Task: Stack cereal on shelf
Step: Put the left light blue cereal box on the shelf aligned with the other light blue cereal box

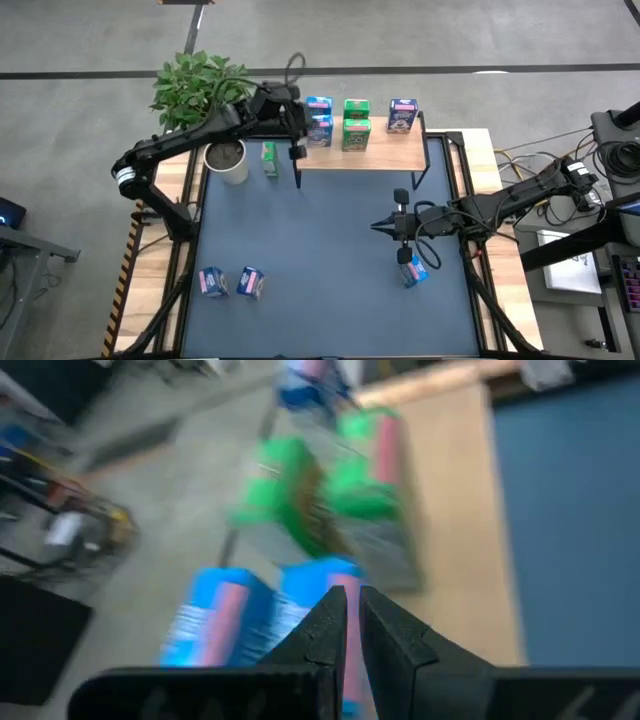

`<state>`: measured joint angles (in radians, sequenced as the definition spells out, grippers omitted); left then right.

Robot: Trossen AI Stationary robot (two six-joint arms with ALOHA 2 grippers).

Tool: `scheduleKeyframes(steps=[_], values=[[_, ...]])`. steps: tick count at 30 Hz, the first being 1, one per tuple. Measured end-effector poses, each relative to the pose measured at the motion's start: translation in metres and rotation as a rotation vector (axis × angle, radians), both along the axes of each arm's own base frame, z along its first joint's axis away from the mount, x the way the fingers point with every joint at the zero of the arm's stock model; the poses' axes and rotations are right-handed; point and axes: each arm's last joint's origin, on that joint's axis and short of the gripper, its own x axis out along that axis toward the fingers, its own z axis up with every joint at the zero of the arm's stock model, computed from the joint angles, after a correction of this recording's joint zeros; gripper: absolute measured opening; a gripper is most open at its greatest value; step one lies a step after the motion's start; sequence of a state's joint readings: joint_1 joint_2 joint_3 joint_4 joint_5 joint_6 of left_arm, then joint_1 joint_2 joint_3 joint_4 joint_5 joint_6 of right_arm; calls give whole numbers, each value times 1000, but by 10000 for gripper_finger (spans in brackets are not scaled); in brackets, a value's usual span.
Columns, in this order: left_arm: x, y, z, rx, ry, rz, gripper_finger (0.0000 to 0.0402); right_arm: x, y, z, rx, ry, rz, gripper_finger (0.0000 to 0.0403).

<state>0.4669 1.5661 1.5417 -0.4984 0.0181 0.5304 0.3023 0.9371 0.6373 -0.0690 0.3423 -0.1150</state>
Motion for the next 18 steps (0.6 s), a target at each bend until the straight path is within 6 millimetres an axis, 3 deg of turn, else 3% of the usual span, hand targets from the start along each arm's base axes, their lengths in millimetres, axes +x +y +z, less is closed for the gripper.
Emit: scheduleKeyframes(steps=[7, 10, 18], values=[[6, -26, -28, -79, 181, -72, 15, 0, 0, 0, 0, 0, 0, 12], [9, -22, -38, -51, 219, -17, 15, 0, 0, 0, 0, 0, 0, 12], [14, -13, -42, 54, 236, 148, 15, 0, 0, 0, 0, 0, 0, 12]])
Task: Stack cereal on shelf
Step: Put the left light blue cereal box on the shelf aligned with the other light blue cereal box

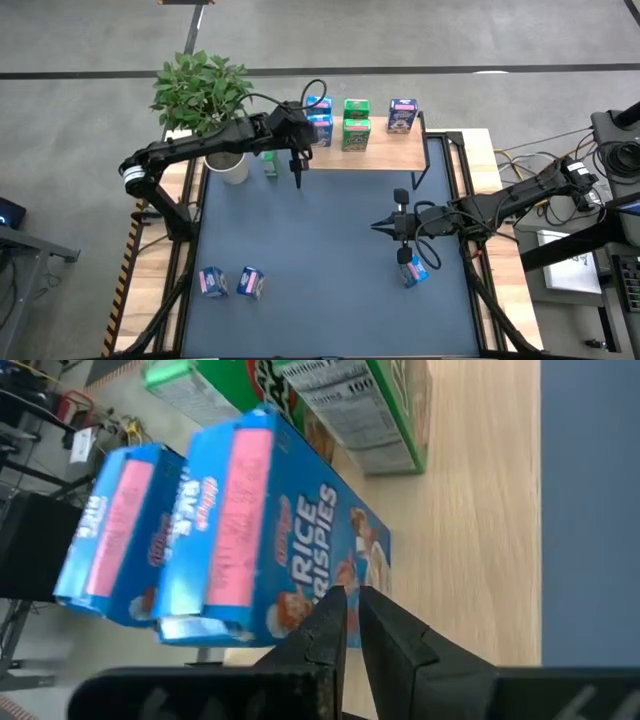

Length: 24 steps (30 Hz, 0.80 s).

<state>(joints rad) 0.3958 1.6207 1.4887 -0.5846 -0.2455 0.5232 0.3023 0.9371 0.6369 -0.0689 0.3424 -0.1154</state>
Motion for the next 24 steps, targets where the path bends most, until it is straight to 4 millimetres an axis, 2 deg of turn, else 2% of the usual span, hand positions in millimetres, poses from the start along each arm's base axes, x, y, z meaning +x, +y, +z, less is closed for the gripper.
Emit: scheduleKeyframes(steps=[17, 24], values=[[-4, 11, 1, 21, -8, 32, 15, 0, 0, -1, 1, 3, -1, 12], [-3, 10, 1, 17, -11, 27, 15, 0, 0, -1, 0, 3, 0, 12]])
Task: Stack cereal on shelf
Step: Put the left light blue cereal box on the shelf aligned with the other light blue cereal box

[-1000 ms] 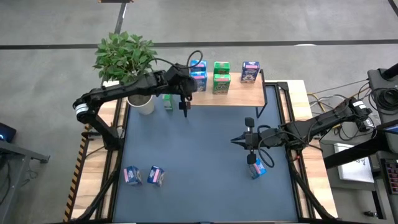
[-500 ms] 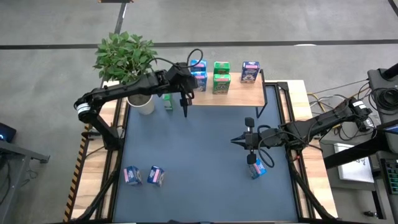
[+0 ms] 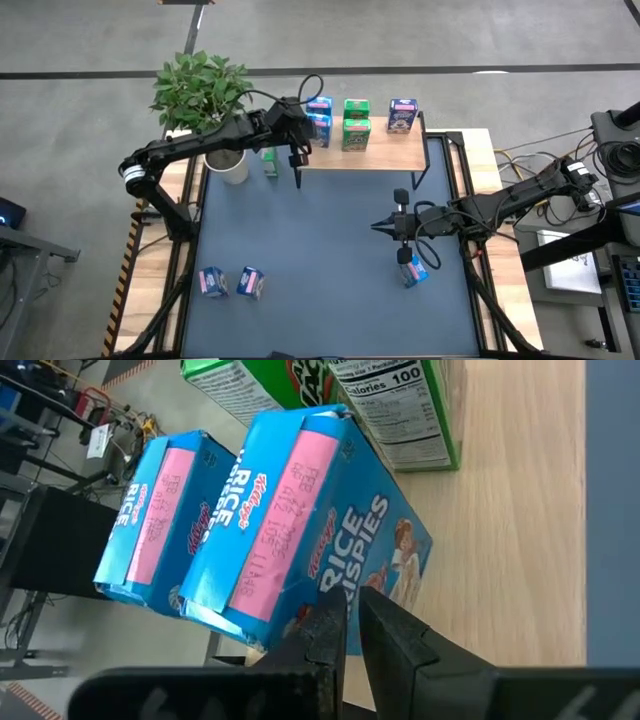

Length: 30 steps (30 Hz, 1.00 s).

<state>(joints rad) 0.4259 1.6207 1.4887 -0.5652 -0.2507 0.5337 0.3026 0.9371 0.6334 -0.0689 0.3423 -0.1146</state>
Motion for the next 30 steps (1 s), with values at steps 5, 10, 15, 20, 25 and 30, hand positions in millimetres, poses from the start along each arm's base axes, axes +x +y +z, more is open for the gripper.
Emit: scheduleKeyframes(steps=[5, 10, 15, 20, 25, 30], values=[[2, -4, 0, -56, -33, -29, 15, 0, 0, 0, 1, 0, -1, 12], [10, -12, 1, -202, -177, -162, 15, 0, 0, 0, 0, 0, 0, 12], [16, -10, -5, -163, -275, -87, 15, 0, 0, 0, 0, 0, 0, 12], [18, -7, -10, -136, -342, -52, 15, 0, 0, 0, 0, 0, 0, 12], [18, -6, -10, -113, -357, -16, 15, 0, 0, 0, -1, 0, 0, 12], [19, -6, -9, -118, -374, -8, 15, 0, 0, 0, -1, 0, 0, 12]])
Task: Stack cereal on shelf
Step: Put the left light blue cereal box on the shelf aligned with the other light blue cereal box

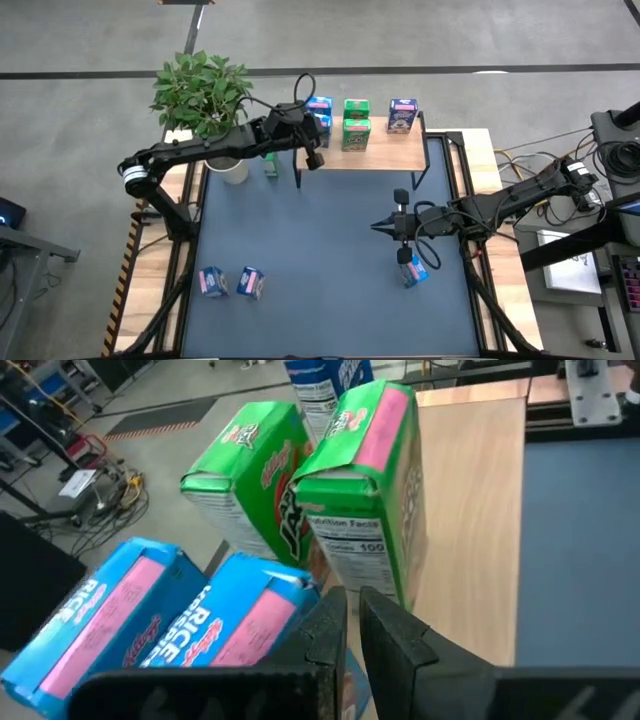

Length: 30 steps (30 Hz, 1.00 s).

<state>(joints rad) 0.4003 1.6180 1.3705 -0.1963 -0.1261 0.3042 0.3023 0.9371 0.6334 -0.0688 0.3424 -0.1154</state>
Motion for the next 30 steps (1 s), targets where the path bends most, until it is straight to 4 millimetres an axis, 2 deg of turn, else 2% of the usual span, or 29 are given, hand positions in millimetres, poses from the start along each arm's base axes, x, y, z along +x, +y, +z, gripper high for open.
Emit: scheduleKeyframes(steps=[30], values=[[1, 2, 4, 32, -35, 44, 15, 0, 0, 0, 0, 0, 0, 12]])
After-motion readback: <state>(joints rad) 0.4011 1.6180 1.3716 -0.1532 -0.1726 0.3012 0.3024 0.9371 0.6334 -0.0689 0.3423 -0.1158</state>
